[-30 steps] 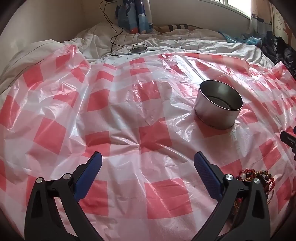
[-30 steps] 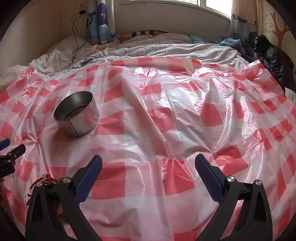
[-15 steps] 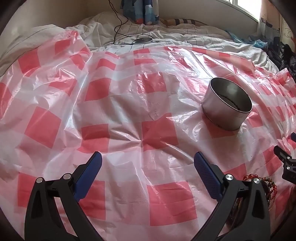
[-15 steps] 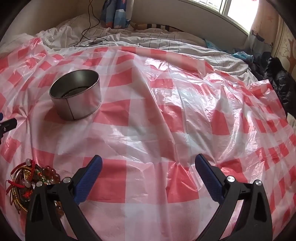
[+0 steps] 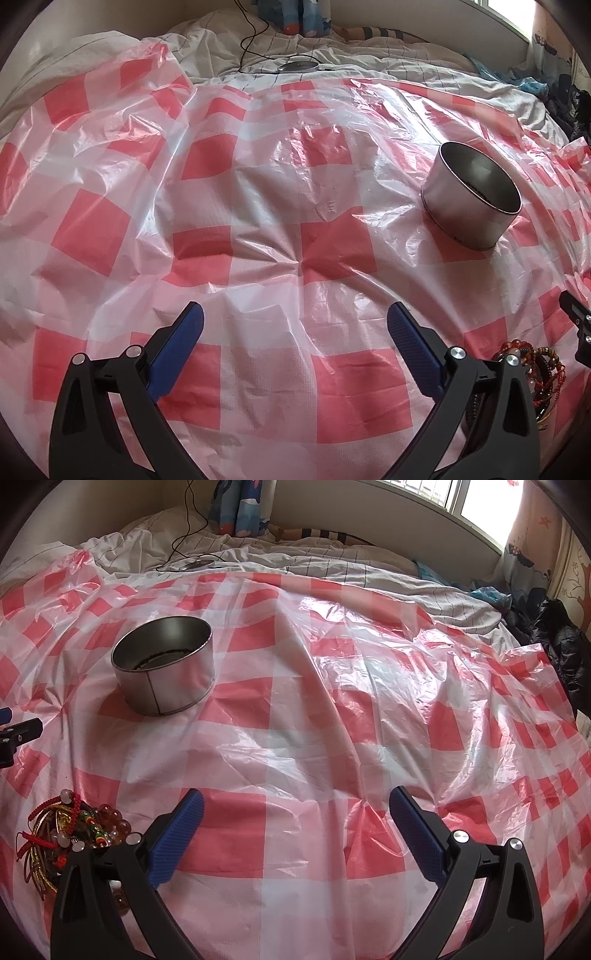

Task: Organize jewelry
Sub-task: 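Move both tools toward the tangled jewelry pile beside the tin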

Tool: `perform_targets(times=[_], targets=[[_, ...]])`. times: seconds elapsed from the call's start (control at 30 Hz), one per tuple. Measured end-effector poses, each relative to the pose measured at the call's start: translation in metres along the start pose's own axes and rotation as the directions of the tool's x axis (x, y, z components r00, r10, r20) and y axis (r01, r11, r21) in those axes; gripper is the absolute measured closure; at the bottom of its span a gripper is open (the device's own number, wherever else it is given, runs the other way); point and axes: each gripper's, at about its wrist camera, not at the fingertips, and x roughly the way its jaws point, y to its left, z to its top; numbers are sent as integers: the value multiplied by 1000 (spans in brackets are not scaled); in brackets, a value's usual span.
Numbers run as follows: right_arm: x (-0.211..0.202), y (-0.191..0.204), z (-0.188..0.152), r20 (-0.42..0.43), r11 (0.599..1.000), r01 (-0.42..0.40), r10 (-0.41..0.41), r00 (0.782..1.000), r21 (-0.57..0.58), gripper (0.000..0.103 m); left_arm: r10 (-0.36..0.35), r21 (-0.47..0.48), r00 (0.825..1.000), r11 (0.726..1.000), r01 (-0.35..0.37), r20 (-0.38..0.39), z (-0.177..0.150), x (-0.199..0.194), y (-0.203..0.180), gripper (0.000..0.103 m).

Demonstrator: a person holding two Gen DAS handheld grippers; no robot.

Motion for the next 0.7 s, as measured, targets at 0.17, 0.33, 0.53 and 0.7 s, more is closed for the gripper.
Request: perform_targets(times=[0.17, 0.33, 0.53, 0.7], targets=[[1, -2, 1, -3, 1000, -15, 15, 1000, 9, 7, 2, 1, 1000, 1000, -2, -9, -1, 1, 1, 7], [1, -2, 1, -1, 1000, -19, 19, 1000, 8, 7, 0, 2, 1000, 1000, 0, -8, 0, 1, 1, 7], [-3, -1, 2, 21, 1000, -30, 30, 999, 7, 7, -3, 6, 1000, 1000, 3, -7, 1, 1, 0, 7], [-7, -1, 2, 42, 999, -43, 43, 998, 9, 7, -3, 7, 1000, 1000, 3, -7, 1, 1, -1, 7]])
